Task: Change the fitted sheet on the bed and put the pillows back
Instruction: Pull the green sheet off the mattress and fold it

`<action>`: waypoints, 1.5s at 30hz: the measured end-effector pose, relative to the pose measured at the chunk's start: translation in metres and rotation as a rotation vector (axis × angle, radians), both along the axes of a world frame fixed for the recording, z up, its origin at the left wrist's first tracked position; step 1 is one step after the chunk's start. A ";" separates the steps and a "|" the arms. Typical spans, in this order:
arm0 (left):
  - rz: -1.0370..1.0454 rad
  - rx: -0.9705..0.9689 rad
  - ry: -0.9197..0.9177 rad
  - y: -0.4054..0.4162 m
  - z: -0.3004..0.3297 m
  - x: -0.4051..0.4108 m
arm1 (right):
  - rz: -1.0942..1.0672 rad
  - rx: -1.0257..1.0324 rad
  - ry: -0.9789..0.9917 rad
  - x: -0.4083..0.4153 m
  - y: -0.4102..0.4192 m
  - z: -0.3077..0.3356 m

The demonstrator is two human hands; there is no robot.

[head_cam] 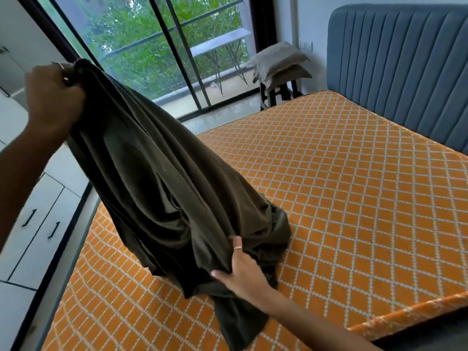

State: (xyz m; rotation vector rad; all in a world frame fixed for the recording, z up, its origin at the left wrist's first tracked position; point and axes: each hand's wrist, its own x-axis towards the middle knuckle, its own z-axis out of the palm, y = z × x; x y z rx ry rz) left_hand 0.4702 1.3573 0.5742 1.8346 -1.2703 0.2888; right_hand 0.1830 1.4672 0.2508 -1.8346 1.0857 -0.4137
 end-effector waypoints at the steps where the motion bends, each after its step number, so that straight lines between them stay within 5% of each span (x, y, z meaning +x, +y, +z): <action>1: 0.000 0.008 -0.005 0.009 0.002 -0.015 | -0.015 -0.060 0.060 -0.002 -0.012 -0.002; 6: 0.015 0.016 -0.144 0.034 0.007 -0.041 | 0.027 0.026 -0.030 -0.032 -0.083 0.016; 9: 0.079 0.052 -0.217 0.052 0.012 -0.046 | -0.207 -0.094 -0.172 -0.087 -0.153 0.055; 13: 0.084 0.144 -0.328 0.061 0.019 -0.040 | -0.520 -0.215 -0.333 -0.157 -0.243 0.184; 18: 0.056 0.130 -0.346 0.054 0.037 -0.041 | -0.629 -0.280 -0.522 -0.168 -0.276 0.316; 21: 0.043 0.088 -0.315 0.052 0.043 -0.047 | -0.698 -0.225 -0.545 -0.161 -0.288 0.314; 24: 0.006 0.065 -0.305 0.051 0.038 -0.055 | -0.718 -0.177 -0.273 -0.166 -0.293 0.273; 28: -0.025 0.121 -0.371 0.046 0.031 -0.063 | -0.681 0.209 -0.089 -0.174 -0.274 0.238; 32: -0.005 0.134 -0.352 0.033 0.026 -0.065 | -0.589 0.530 -0.437 -0.173 -0.277 0.220; 35: 0.027 0.156 -0.326 0.025 0.025 -0.058 | -0.448 0.625 -0.476 -0.177 -0.268 0.220; 40: 0.099 0.204 -0.220 0.022 0.023 -0.032 | -0.323 0.280 -0.260 -0.213 -0.275 0.248; 45: 0.076 0.210 -0.213 0.019 0.020 -0.043 | -0.707 -0.762 0.300 -0.211 -0.281 0.229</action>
